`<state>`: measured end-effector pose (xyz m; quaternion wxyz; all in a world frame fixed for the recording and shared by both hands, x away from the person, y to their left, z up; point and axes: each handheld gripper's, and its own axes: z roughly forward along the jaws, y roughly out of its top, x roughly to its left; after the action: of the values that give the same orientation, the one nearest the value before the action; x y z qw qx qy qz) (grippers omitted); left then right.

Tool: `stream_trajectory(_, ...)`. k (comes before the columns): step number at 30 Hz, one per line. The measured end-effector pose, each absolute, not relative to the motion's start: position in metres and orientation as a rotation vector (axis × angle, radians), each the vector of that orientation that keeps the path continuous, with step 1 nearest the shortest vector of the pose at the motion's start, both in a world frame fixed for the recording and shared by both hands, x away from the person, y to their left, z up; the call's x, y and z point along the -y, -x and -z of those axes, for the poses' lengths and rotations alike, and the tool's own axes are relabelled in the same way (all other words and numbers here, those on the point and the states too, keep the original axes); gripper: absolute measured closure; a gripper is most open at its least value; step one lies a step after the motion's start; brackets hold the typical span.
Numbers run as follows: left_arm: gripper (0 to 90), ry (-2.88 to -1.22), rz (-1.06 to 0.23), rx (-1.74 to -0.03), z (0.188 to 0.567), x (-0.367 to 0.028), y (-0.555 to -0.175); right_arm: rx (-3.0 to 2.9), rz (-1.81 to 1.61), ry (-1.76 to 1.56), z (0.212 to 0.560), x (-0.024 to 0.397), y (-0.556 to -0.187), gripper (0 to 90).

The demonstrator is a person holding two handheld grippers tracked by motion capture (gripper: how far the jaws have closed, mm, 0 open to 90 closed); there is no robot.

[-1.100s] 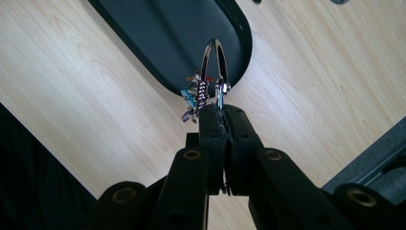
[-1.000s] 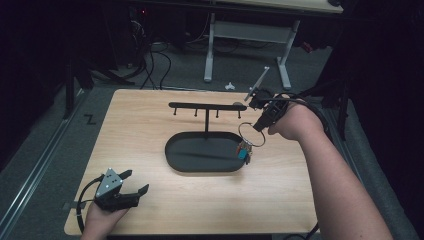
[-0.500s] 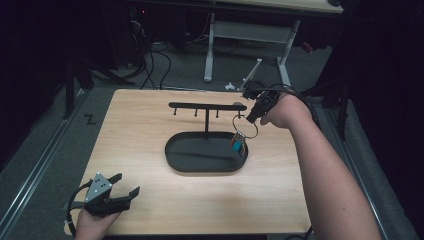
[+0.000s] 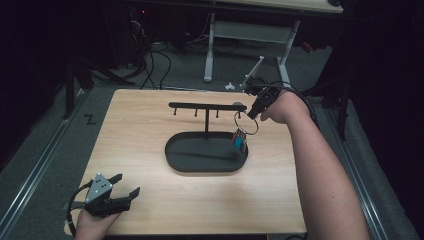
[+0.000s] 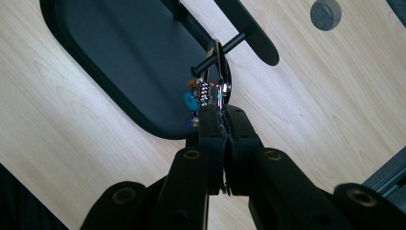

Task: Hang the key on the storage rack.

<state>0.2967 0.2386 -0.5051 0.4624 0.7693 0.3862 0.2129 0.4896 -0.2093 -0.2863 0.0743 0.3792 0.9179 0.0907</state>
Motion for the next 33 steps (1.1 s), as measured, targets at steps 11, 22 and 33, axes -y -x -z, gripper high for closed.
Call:
stream_trajectory(11, 20.5, -1.888, -0.524, -0.945, 0.505, -0.238, -0.297, -2.752, -0.248, -1.087, 0.296, 0.204, -0.499, 87.6)
stream_trajectory(22, 20.5, -1.895, -0.515, -0.941, 0.505, -0.238, -0.298, -2.747, -0.256, -1.082, 0.301, 0.198, -0.507, 87.3)
stream_trajectory(33, 20.5, -1.896, -0.516, -0.939, 0.505, -0.237, -0.298, -2.712, -0.282, -1.084, 0.296, 0.199, -0.506, 84.4)
